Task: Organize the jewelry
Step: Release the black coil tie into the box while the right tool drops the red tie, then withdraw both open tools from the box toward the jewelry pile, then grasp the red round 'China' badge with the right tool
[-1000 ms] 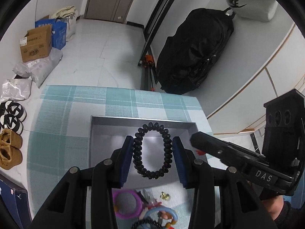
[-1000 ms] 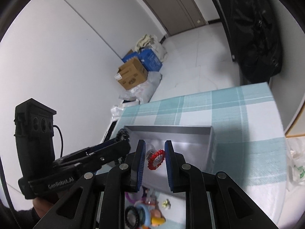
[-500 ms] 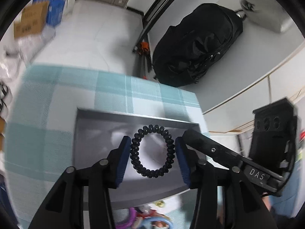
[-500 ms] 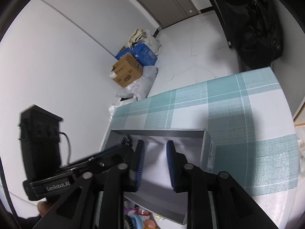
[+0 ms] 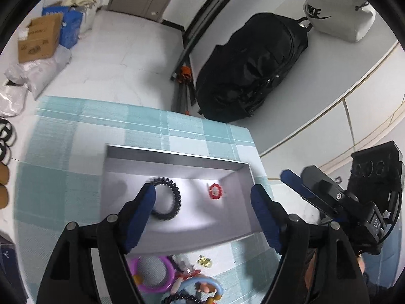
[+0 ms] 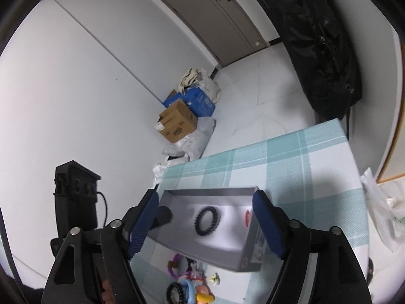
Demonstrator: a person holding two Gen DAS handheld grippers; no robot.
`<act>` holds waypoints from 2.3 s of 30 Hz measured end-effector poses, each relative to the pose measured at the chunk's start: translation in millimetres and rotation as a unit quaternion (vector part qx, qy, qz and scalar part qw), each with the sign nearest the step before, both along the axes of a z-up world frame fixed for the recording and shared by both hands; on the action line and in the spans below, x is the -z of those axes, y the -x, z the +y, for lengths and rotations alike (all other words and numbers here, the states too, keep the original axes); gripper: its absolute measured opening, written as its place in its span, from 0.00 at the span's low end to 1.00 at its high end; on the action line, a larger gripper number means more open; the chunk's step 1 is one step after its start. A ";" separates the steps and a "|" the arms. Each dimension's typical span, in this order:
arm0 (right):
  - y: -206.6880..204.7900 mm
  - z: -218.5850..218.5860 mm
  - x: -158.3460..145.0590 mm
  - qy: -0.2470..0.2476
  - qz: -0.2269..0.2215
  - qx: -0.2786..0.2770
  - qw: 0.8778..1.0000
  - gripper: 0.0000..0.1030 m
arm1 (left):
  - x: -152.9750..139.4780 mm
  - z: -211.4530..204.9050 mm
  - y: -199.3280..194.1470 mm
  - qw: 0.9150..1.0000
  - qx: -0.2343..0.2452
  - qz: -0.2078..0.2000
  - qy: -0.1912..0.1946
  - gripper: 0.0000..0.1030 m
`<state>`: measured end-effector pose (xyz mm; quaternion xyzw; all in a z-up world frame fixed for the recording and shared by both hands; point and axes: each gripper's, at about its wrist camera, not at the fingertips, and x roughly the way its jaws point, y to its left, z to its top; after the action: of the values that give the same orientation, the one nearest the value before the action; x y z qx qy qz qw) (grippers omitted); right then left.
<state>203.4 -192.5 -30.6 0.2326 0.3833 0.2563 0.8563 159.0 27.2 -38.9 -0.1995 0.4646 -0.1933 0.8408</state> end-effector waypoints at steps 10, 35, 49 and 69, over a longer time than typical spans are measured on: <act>42.5 -3.0 -3.4 0.032 -0.015 -0.003 0.999 0.87 | -18.8 -2.2 45.0 0.993 -0.034 -0.051 -0.102 0.71; 129.8 35.0 38.1 0.149 0.006 -0.065 0.987 0.99 | 19.7 -0.2 123.8 0.987 -0.058 -0.017 -0.149 0.72; 146.4 85.5 69.6 0.250 0.001 -0.141 0.958 0.98 | 25.5 20.3 138.2 0.985 -0.089 0.002 -0.145 0.72; 145.5 114.6 82.1 0.331 -0.028 -0.150 0.931 0.47 | 33.8 24.0 137.8 0.985 -0.081 0.024 -0.149 0.72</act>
<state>57.9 -77.8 -112.7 -0.1315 0.4532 0.2467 0.8465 21.2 51.2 -72.7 -0.1136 0.4907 -0.0478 0.8625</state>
